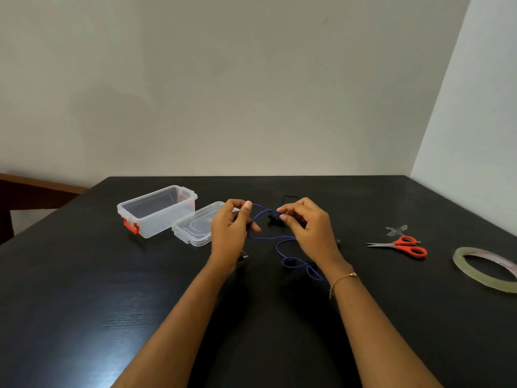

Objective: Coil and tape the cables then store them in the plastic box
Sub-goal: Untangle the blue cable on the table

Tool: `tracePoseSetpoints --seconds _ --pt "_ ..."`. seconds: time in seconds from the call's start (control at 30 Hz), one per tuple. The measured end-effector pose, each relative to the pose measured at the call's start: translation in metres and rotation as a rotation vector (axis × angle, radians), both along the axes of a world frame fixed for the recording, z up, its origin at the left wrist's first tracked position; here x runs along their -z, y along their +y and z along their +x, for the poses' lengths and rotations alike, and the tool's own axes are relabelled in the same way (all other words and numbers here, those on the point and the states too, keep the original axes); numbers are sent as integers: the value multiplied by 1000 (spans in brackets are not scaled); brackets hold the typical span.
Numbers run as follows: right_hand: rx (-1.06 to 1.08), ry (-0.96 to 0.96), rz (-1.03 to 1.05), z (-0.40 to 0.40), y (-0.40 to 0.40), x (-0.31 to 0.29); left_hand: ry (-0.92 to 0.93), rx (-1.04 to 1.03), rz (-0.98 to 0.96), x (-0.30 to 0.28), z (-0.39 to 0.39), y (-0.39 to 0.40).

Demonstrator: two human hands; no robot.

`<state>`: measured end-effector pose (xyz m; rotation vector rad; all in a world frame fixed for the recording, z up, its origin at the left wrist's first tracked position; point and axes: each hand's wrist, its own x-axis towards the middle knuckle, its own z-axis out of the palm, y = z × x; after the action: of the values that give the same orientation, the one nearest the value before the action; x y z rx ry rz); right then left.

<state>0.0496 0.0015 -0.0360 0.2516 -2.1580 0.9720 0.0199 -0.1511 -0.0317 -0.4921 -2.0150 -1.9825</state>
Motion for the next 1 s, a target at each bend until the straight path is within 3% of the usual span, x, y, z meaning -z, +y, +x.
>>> tracePoseSetpoints --seconds 0.1,0.2,0.47,0.53,0.63,0.7,0.77,0.87,1.0 --pt "133 131 88 -4 1 5 -281 253 140 -8 3 -4" --pt "114 181 -133 -2 0 1 -455 438 138 -9 2 -7" --pt "-29 5 -722 6 -9 -15 -278 467 -205 -8 2 -3" --pt "21 -21 -703 4 -6 -13 -218 493 -204 -7 2 -4" --pt "119 -16 -495 0 -6 -5 -106 477 -99 -7 3 -3" --pt "240 8 -313 -4 -4 0 -116 448 55 -8 3 -2" --pt "293 -5 -267 -6 -2 1 -178 415 275 -8 -1 -1" --pt "106 -23 -567 0 1 -10 -284 406 514 -7 -6 -5" --pt "-78 3 -1283 5 11 -22 -481 435 798 -6 -10 -17"
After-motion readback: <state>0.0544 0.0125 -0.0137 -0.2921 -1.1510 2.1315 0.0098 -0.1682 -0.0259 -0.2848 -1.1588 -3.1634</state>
